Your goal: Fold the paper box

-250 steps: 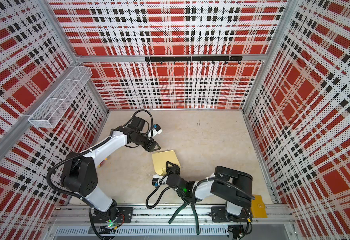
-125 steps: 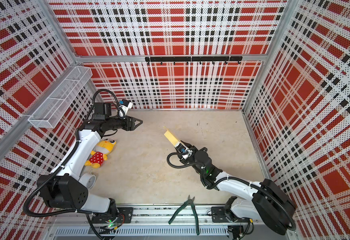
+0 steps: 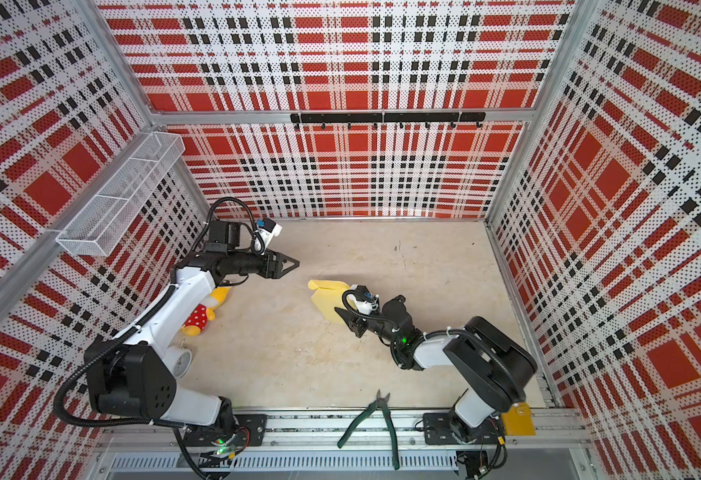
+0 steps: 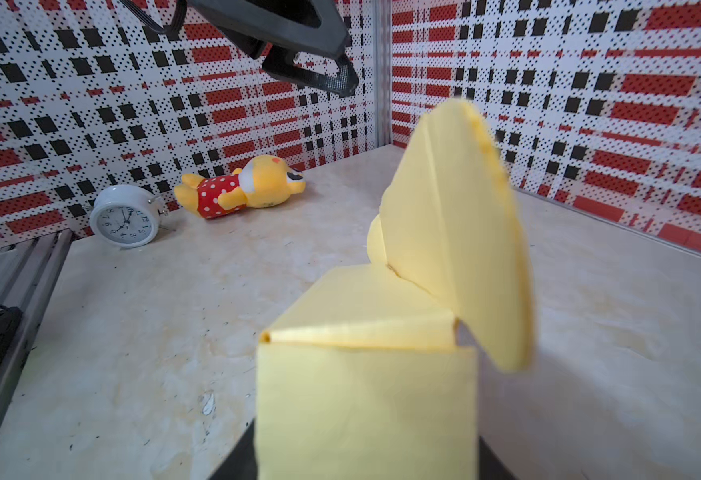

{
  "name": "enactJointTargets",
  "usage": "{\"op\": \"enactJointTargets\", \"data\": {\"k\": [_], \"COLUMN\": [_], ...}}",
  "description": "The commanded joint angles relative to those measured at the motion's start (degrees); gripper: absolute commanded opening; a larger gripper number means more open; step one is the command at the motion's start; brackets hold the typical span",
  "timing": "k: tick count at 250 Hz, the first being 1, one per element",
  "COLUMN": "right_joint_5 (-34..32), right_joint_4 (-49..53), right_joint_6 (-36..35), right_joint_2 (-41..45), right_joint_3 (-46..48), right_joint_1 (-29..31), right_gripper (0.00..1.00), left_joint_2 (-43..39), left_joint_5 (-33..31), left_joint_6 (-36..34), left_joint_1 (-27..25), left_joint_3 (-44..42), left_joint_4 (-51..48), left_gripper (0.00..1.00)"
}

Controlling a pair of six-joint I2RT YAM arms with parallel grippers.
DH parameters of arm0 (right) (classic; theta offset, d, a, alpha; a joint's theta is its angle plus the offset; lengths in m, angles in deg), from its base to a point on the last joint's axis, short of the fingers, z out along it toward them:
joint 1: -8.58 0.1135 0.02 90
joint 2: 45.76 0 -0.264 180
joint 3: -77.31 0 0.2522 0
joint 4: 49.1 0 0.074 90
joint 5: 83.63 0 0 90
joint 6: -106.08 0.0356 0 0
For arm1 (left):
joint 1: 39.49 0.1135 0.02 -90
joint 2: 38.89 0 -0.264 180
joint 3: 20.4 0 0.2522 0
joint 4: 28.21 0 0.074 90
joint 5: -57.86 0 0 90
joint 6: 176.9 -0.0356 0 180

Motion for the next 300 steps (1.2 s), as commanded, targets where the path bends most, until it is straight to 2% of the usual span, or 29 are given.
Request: {"op": "enactJointTargets", "data": {"k": [1, 42, 73, 90, 146, 187, 255, 300], "right_joint_5": [5.2, 9.4, 12.0, 12.5, 14.0, 14.4, 16.1, 16.1], "right_joint_4": [-10.2, -10.5, -13.2, -16.2, -18.7, -18.3, -17.4, -19.0], "right_joint_6": [2.9, 2.6, 3.9, 5.1, 5.7, 4.8, 4.5, 5.0], "right_joint_2": [-3.2, -7.4, -10.6, -12.0, -14.0, -14.1, -15.1, -16.1], "right_joint_3": [-2.9, -4.4, -4.8, -4.1, -3.2, -2.7, -3.3, -3.0], "right_joint_1": [-0.3, -0.9, -1.4, -1.8, -2.5, -2.9, -3.5, -4.2], "right_gripper": [0.48, 0.48, 0.48, 0.48, 0.47, 0.48, 0.48, 0.48], "left_joint_2": [-1.7, -0.3, 0.3, 0.6, 3.3, 7.7, 13.6, 15.4], "left_joint_5": [0.6, -3.5, -1.3, 2.8, 2.3, -0.9, -0.3, 1.5], "left_joint_6": [-8.6, -19.9, -24.7, -29.8, -42.4, -45.4, -51.2, -52.8], "left_joint_1": [-0.9, -3.1, -5.6, -5.8, -7.4, -8.2, -8.8, -9.5], "left_joint_3": [0.8, 2.8, 1.0, -0.5, 0.6, 4.2, 9.5, 10.6], "left_joint_4": [-1.8, -6.0, -7.7, -8.4, -11.6, -13.2, -19.3, -22.9], "left_gripper": [0.68, 0.68, 0.68, 0.68, 0.65, 0.6, 0.52, 0.38]}}
